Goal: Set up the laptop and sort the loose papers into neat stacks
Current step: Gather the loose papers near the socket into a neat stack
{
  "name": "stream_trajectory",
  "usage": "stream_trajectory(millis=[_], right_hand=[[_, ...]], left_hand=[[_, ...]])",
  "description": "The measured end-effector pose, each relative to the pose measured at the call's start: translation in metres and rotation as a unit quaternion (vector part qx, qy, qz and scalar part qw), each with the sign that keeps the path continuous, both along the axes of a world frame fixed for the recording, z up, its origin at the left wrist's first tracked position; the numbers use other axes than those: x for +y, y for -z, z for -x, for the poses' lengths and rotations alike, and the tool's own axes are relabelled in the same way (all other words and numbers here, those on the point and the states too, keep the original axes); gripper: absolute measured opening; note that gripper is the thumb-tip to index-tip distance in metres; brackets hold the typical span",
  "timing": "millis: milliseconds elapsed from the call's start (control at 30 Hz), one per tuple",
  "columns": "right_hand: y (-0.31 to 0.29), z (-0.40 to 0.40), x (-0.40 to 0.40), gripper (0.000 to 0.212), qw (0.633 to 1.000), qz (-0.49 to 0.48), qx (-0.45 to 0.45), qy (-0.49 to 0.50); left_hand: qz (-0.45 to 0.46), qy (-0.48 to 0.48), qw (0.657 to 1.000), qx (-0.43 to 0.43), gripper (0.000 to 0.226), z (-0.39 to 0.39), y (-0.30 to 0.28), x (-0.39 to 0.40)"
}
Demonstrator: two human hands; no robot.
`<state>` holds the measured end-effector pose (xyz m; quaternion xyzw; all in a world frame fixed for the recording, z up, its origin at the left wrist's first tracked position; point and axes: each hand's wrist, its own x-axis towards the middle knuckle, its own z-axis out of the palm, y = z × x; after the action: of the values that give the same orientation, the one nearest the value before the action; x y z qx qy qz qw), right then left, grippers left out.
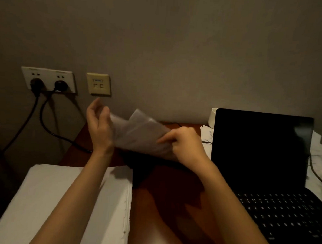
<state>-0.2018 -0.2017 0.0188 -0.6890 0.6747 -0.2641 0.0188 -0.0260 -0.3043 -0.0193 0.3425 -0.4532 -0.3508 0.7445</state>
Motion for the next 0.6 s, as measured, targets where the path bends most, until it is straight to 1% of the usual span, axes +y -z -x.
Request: stream_trajectory(millis=[67,100,167,233,267,300,367,400,433,500,567,600], right_hand=[[-0.007,0.003,0.000,0.056,0.990,0.076,-0.114,-0.030],[-0.010,0.003,0.000,0.058,0.981,0.103,-0.157,-0.041],[-0.014,0.003,0.000,0.060,0.963,0.148,-0.223,-0.036],[-0.014,0.006,-0.001,0.059,0.931,0.196,-0.308,-0.005],[-0.016,0.007,0.001,0.056,0.908,0.221,-0.357,0.011],[-0.018,0.010,0.003,0.049,0.882,0.242,-0.405,0.019],[-0.021,0.016,0.007,0.036,0.837,0.261,-0.480,0.010],[-0.019,0.020,0.010,0.038,0.825,0.264,-0.500,-0.001],[-0.016,0.023,0.013,0.044,0.817,0.266,-0.511,-0.013],[-0.007,0.032,0.019,0.062,0.803,0.274,-0.527,-0.039],[0.001,0.042,0.024,0.066,0.793,0.280,-0.539,-0.057],[0.002,0.045,0.026,0.065,0.787,0.278,-0.546,-0.068]], left_hand=[[0.008,0.027,1.000,-0.004,0.049,-0.013,-0.006,-0.002],[0.014,0.033,0.999,-0.014,0.055,-0.019,-0.008,-0.002],[0.043,0.004,0.998,-0.055,0.070,-0.029,-0.012,0.000],[0.064,-0.053,0.993,-0.080,0.081,-0.035,-0.014,0.003],[0.060,-0.067,0.993,-0.075,0.084,-0.036,-0.014,0.005],[0.044,-0.058,0.995,-0.071,0.086,-0.037,-0.014,0.007],[-0.004,0.027,0.996,-0.086,0.086,-0.034,-0.017,0.010],[-0.018,0.079,0.991,-0.105,0.084,-0.032,-0.017,0.011],[-0.024,0.126,0.984,-0.122,0.082,-0.030,-0.017,0.012],[-0.029,0.197,0.969,-0.145,0.086,-0.027,-0.021,0.016],[-0.023,0.244,0.952,-0.184,0.091,-0.023,-0.028,0.021],[-0.017,0.258,0.944,-0.206,0.090,-0.020,-0.031,0.024]])
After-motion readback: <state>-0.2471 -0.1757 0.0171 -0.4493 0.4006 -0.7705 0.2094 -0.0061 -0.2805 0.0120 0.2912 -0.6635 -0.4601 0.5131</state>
